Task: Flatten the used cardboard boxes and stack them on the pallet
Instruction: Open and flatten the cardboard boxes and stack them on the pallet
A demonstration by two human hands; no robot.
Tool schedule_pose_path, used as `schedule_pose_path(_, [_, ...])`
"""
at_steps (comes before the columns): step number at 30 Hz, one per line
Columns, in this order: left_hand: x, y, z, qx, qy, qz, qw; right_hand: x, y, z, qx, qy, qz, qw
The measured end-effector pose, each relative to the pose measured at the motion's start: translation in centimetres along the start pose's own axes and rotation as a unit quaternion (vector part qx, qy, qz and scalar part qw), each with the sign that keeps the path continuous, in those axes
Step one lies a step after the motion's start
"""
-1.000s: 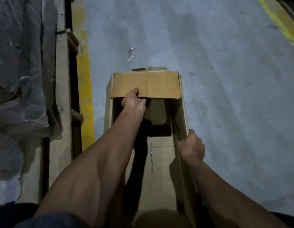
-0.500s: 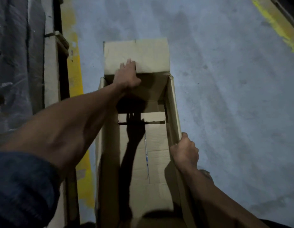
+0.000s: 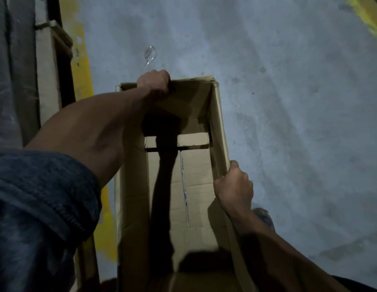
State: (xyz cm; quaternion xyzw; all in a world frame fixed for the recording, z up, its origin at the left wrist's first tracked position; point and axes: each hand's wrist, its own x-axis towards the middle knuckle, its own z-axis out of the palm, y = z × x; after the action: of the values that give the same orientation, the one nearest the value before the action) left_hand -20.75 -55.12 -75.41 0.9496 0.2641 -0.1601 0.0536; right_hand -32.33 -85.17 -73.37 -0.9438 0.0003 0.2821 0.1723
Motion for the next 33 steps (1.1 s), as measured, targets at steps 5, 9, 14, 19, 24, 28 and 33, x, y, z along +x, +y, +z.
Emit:
schedule_pose_path(5, [-4.4,0.8,-0.4,0.019,0.06,0.03,0.998,-0.1,0.0,-0.4,0.006,-0.006,-0.007,1.0])
schedule_pose_path(9, [-10.0,-0.8,0.3,-0.003,0.105,0.026,0.994,-0.1,0.0,-0.7,0.006,-0.008,-0.004,1.0])
schedule_pose_path(14, [-19.9,-3.3,4.4,-0.077,0.066,-0.092,0.991,-0.4,0.2,-1.3,0.003,-0.007,0.001,1.0])
schedule_pose_path(19, [-27.9,-4.2,8.9,-0.273,-0.016,-0.17,0.947,-0.8,1.0,-2.1,-0.013,-0.021,-0.009,1.0])
schedule_pose_path(24, [-31.8,-5.0,10.9,-0.358,-0.063,-0.292,0.884,-3.2,3.1,-2.0,-0.01,-0.054,0.014,0.998])
schedule_pose_path(28, [-32.0,-5.1,10.5,-0.357,-0.077,-0.291,0.884,-4.9,4.2,-1.8,-0.008,-0.059,0.018,0.998])
schedule_pose_path(33, [-31.8,-4.9,8.2,-0.378,-0.049,-0.285,0.88,-5.3,3.2,-3.3,-0.008,-0.043,-0.01,0.999])
